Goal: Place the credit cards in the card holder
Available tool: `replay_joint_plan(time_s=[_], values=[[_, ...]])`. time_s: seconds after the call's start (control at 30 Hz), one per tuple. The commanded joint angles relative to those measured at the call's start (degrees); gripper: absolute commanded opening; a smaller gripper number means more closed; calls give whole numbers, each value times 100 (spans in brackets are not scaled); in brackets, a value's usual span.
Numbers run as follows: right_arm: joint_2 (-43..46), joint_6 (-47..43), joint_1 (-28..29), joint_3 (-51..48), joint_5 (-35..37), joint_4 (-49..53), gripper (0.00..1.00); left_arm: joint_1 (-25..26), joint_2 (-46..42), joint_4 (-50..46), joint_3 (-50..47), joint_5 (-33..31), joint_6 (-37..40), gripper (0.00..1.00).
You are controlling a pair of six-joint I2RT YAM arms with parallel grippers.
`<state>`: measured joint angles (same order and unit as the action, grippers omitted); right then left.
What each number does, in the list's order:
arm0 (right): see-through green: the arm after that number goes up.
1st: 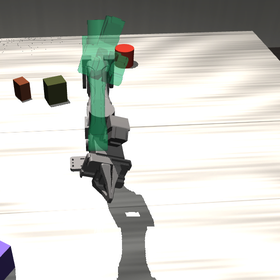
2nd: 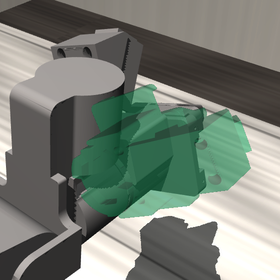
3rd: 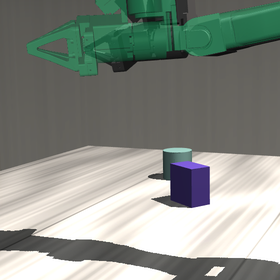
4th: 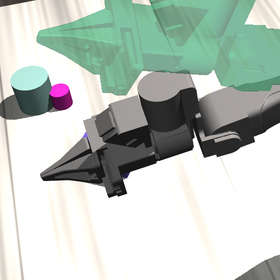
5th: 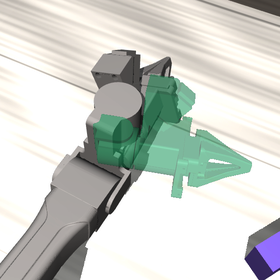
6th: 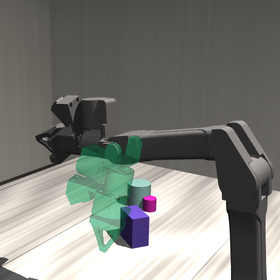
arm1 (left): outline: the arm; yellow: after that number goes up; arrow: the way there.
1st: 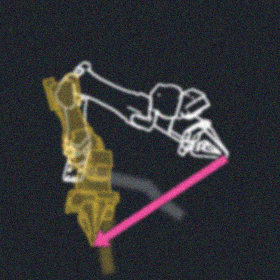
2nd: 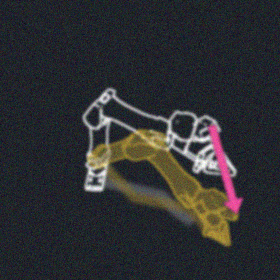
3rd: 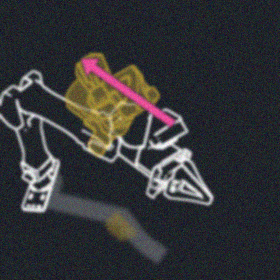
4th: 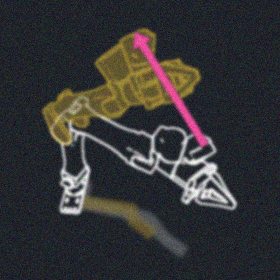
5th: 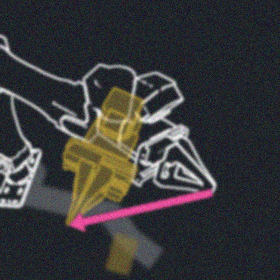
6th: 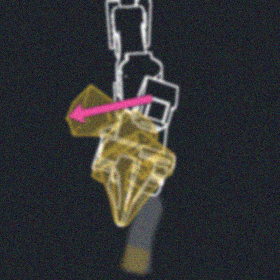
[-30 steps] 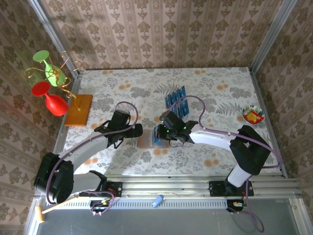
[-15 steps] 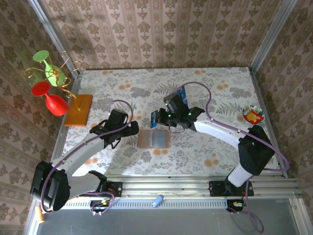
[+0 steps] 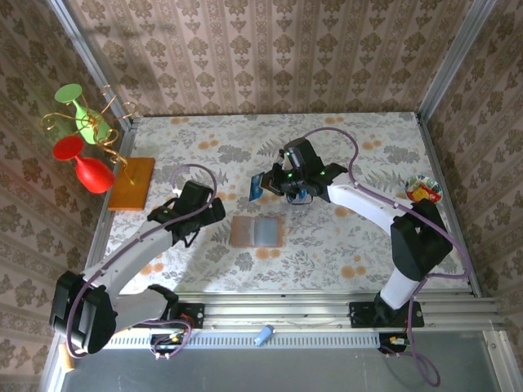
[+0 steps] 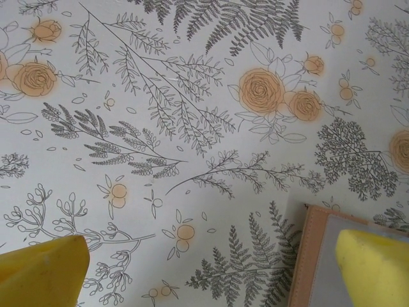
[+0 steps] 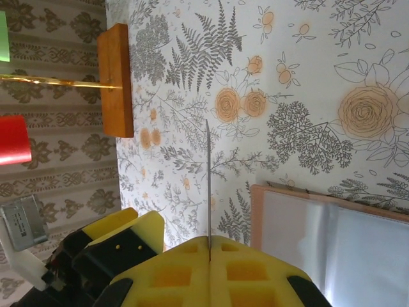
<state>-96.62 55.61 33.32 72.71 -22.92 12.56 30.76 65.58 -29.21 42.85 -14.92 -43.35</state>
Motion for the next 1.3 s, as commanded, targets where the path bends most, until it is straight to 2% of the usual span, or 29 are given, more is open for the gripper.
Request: replay_joint_plan(time_s=[0.0,0.3,0.5,0.7,0.87,1.0,1.27], values=[[-81,88,-122,33,-312,-193,0,-5,265,-87,291,-146,-103,100],[2,125,-287,-69,-431,-467,0,0,732,91,605,-22,63,100],[-265,292,-324,-91,-657,-649,0,-9,754,91,687,-17,192,100],[-37,398,-241,-239,-495,-735,0,-53,688,186,621,51,215,100],[-239,506,-236,-129,-530,-741,0,-92,706,194,645,173,298,100],[-283,416,-94,-89,-355,-548,0,-162,660,345,596,352,351,100],[222,339,5,-1035,170,-842,0,-427,787,568,734,1291,792,100]])
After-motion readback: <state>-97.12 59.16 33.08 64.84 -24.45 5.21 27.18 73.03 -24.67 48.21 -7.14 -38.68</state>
